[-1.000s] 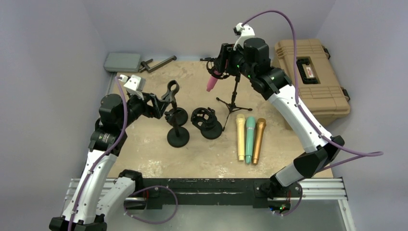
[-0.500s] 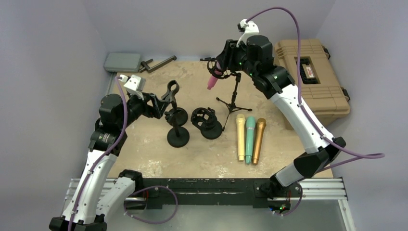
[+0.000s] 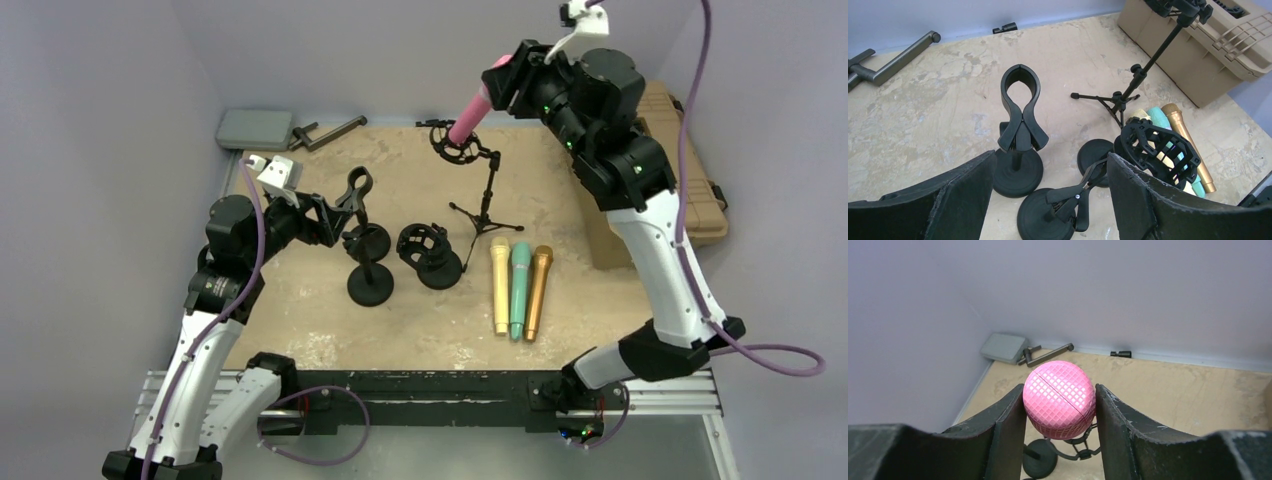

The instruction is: Remove the microphone from the stand

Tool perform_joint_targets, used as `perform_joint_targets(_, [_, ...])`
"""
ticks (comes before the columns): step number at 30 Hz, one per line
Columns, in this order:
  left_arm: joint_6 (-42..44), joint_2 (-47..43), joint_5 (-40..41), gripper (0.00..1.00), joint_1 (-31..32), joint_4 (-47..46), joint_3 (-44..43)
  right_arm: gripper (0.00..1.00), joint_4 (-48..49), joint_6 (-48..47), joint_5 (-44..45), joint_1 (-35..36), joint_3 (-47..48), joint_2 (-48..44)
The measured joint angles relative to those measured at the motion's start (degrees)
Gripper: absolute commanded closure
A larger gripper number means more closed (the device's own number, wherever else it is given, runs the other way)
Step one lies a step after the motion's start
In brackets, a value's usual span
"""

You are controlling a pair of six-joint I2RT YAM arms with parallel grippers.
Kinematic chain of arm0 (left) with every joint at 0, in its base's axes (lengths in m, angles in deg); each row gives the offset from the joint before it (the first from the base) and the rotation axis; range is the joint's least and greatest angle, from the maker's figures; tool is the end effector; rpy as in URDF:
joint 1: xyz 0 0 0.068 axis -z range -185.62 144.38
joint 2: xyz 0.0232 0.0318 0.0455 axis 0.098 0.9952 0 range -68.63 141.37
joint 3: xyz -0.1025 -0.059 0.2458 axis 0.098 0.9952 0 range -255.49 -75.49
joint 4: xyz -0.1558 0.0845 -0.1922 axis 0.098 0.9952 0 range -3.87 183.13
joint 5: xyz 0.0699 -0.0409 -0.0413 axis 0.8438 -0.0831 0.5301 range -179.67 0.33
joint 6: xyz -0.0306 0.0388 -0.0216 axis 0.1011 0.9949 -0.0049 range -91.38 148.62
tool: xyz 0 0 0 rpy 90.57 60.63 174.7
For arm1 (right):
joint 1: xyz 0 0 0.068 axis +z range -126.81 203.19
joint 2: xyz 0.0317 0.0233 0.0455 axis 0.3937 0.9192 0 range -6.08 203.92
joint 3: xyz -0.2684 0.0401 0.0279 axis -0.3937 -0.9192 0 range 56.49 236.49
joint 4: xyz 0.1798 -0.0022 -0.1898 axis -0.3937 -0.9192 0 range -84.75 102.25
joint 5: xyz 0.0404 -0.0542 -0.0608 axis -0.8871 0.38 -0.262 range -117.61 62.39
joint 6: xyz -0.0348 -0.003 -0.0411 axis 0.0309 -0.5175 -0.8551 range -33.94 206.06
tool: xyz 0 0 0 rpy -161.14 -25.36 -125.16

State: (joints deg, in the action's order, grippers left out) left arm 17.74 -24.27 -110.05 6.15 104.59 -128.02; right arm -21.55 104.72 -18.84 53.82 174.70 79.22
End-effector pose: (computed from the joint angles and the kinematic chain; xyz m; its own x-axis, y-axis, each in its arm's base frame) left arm 0.1648 -0.0468 0.3730 -0.2711 -0.1242 -0.9545 0.4842 0.8394 -0.2467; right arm 0.2442 0.1383 0.5584 -0.1317 0.2895 -0.9481 -0.3485 0.8818 0.3177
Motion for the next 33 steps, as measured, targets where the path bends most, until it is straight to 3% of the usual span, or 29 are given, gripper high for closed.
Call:
perform_joint_targets(12, [0.0,0.0,-0.5,0.21,0.0,0.0,0.0,1.00,-2.3,-3.9,10.2,0.0,-0.7,-15.9])
perform_joint_targets(22, [-0.6,-0.3,-1.7,0.22,0.0,-0.1,0.0,1.00,-13.6,-3.4,21.4,0.0,-14.2,-26.9])
perform_joint_targets(26, [-0.6,-0.4,-2.0,0.22,0.1,-0.1,0.0,1.00,-21.5,-0.5,19.5,-0.1,-23.0,-25.0])
perform_joint_targets(33, [-0.6,-0.5,-1.9,0.22,0.7,-0.1,0.0,1.00,-28.5,2.5,6.6,-0.1,-34.1,-15.6])
